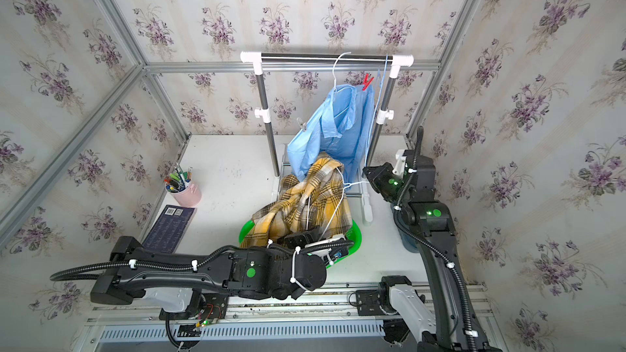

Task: Remove the clothespins securing long-sleeve shirts to the hanger
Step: Remove the long-sleeve shirt from the hanger.

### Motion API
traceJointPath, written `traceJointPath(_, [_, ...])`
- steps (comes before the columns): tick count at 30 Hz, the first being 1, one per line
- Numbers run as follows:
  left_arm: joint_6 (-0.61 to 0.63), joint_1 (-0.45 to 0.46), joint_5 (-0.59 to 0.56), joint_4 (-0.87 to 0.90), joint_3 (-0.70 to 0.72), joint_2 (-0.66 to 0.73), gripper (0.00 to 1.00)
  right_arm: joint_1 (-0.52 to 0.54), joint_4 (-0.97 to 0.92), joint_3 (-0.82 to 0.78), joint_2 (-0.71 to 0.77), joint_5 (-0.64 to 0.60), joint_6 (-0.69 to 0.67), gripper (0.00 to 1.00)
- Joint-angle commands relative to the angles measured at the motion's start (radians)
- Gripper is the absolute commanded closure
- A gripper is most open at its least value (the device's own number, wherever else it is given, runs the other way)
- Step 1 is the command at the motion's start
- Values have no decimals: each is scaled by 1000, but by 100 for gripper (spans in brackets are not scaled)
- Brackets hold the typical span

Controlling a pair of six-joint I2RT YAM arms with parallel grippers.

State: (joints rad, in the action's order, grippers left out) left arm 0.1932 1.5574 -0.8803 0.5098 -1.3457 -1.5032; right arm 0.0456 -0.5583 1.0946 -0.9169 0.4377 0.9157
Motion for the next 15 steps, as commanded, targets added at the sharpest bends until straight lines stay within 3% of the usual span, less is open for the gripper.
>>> traceJointPath(1, [-18,-6,-84,4,-13,-11,73,0,32,1,6,8,14,100])
traceJointPath(5, [-30,-5,-100,43,-39,-20,99,1,39,-1,15,23,22,100])
traceJointPath(8, [-63,-5,-86,71,-45,11,100,1,52,2,15,50,8,96])
traceJointPath(15, [-155,-5,-29,121,-11,216,100,2,125,-25,35,110,-26,42])
